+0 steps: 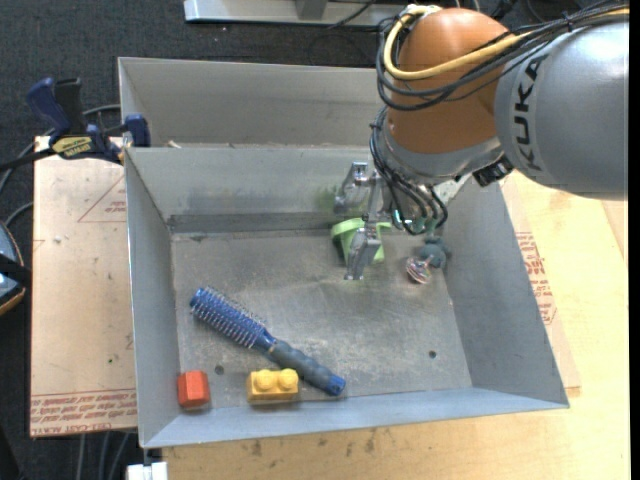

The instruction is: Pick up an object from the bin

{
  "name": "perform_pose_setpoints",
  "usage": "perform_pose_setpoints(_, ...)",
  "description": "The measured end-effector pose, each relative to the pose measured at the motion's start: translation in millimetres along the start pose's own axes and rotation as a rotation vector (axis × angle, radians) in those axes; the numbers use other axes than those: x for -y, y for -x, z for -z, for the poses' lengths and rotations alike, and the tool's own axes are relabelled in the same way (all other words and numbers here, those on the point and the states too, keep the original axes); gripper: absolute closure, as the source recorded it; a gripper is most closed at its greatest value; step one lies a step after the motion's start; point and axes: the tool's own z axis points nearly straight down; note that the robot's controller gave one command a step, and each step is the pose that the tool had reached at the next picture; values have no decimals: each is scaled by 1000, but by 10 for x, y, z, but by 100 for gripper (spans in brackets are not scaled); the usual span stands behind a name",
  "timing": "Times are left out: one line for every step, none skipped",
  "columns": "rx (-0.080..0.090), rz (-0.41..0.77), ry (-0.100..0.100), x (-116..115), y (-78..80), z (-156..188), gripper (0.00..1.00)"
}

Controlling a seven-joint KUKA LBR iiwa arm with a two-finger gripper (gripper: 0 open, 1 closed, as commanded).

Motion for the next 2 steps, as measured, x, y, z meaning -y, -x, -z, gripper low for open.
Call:
perform_pose_setpoints(-8, 173, 2, -983, -306, -1098, 0)
perform_pose_setpoints(5, 322, 0, -1328, -535, -1651, 0)
